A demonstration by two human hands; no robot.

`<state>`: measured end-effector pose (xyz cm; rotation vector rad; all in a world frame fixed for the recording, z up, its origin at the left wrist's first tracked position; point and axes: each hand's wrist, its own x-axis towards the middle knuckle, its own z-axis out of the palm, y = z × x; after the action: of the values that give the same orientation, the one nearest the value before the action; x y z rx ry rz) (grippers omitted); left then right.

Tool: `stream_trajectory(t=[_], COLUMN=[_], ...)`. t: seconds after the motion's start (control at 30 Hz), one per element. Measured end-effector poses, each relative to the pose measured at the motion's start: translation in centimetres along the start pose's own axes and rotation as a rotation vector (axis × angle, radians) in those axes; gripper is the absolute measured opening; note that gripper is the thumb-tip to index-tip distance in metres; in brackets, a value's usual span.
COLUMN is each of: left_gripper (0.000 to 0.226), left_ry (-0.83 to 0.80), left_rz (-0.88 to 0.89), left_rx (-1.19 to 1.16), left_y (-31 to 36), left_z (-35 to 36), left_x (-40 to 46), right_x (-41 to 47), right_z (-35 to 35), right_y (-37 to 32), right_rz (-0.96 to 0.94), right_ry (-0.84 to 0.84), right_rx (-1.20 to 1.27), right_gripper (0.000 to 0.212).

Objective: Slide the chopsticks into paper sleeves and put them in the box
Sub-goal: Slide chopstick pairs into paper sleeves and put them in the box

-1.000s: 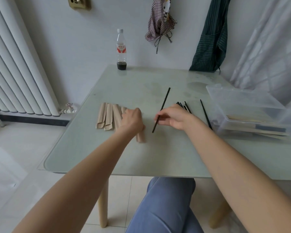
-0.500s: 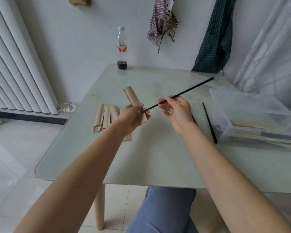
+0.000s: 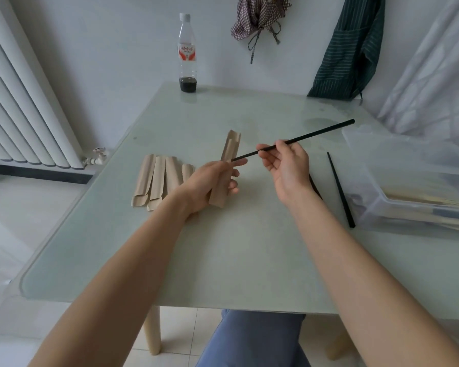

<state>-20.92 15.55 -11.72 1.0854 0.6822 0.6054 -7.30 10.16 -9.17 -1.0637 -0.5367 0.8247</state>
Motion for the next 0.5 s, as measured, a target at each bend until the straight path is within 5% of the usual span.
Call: stream_trajectory(t=[0.23,0.5], left_gripper=[0.020,0.033], left_ry=[-0.025,-0.108], left_rz=[0.079,0.123], left_rx=[0.012,0.387], left_y=[0.2,0.8], left_z=[-0.3,-1.4], left_x=[-0.3,-0.8], right_x=[0.7,1.3], right_z=[-0.1,-0.9], right_y=[-0.4,-0.5], right_rz=[-0.079,-0.079], right_ry=[0.031,0.112], right_rx=[-0.006,-0.033], right_gripper=[0.019,0.018])
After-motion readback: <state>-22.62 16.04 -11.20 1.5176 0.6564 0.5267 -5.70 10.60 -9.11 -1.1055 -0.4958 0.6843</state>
